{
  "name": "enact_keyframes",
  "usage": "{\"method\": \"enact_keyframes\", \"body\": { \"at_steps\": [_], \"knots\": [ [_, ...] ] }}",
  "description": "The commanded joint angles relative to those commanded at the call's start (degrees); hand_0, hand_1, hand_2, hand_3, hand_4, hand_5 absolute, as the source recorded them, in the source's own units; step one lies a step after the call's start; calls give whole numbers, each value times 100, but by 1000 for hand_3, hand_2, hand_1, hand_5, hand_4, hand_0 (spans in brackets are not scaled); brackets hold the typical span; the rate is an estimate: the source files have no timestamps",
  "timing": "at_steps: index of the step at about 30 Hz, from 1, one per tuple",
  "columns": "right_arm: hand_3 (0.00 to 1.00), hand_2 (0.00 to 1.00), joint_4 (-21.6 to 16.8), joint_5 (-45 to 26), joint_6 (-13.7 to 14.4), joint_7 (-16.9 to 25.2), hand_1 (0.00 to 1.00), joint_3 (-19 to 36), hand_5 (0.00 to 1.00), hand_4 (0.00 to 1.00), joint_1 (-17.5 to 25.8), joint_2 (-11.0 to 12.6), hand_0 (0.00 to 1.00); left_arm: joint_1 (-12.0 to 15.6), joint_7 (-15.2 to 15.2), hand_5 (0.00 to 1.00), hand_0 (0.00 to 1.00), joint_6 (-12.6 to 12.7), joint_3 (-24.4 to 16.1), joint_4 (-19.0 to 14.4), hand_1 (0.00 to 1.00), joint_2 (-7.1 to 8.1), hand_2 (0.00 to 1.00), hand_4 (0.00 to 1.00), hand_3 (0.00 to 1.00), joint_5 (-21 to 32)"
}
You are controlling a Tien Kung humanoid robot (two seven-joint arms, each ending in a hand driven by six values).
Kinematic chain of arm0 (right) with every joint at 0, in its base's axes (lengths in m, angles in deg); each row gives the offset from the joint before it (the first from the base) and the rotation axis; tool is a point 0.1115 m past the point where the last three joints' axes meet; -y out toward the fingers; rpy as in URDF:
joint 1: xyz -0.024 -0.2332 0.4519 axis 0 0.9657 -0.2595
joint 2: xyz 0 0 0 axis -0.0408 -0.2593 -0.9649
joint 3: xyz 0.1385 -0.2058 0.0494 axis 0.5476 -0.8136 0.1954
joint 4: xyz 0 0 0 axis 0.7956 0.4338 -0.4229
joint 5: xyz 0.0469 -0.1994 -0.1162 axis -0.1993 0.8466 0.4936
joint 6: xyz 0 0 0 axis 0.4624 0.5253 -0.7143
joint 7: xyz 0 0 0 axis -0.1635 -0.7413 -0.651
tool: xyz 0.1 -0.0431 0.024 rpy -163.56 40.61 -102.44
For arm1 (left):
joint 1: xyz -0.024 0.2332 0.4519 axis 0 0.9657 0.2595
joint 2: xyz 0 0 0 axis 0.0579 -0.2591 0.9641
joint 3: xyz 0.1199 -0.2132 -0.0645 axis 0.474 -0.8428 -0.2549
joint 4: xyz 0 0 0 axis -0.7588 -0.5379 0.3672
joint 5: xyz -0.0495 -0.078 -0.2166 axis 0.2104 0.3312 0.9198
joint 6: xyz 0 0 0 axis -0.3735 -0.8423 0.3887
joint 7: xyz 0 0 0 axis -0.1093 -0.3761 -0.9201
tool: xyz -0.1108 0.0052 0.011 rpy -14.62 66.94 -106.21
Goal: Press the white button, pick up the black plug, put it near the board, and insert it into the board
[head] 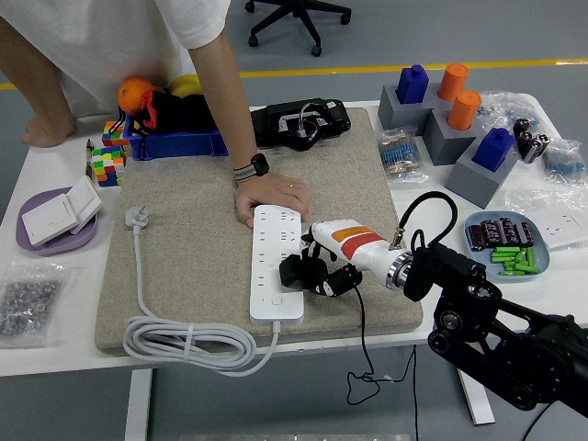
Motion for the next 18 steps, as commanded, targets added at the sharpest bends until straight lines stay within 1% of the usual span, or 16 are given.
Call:
{"method": "enact_keyframes", "body": {
  "at_steps": [1,2,7,8,13,14,18],
  "knots": [
    [396,347,0,-9,-20,-28,344,1,2,822,-1,-2,338,0,-2,500,833,1,3,0,800,-1,779,602,805,5],
    [427,372,0,-19,-33,-45,359,1,2,835,-1,-3,341,-1,-2,500,833,0,8,0,800,-2,779,602,805,10],
    [427,372,7,-57,-93,-114,359,-2,2,835,4,-4,341,-2,-7,500,833,1,19,0,800,-3,779,602,805,21],
    [459,474,9,-56,-112,-123,431,-1,2,857,5,-4,353,-1,-7,502,833,1,16,0,800,-3,779,601,806,19],
    [459,474,3,-51,-131,-96,431,14,2,857,11,-4,353,8,-1,502,833,0,0,0,800,-4,779,601,806,3],
    [473,520,1,-49,-127,-83,471,18,2,875,11,-6,393,9,-1,502,833,0,-2,0,800,-5,779,601,805,0],
    [473,520,-5,-51,-111,-40,471,34,2,875,12,-9,393,13,1,502,833,0,-7,0,800,-6,779,601,805,-5]
  ]
}}
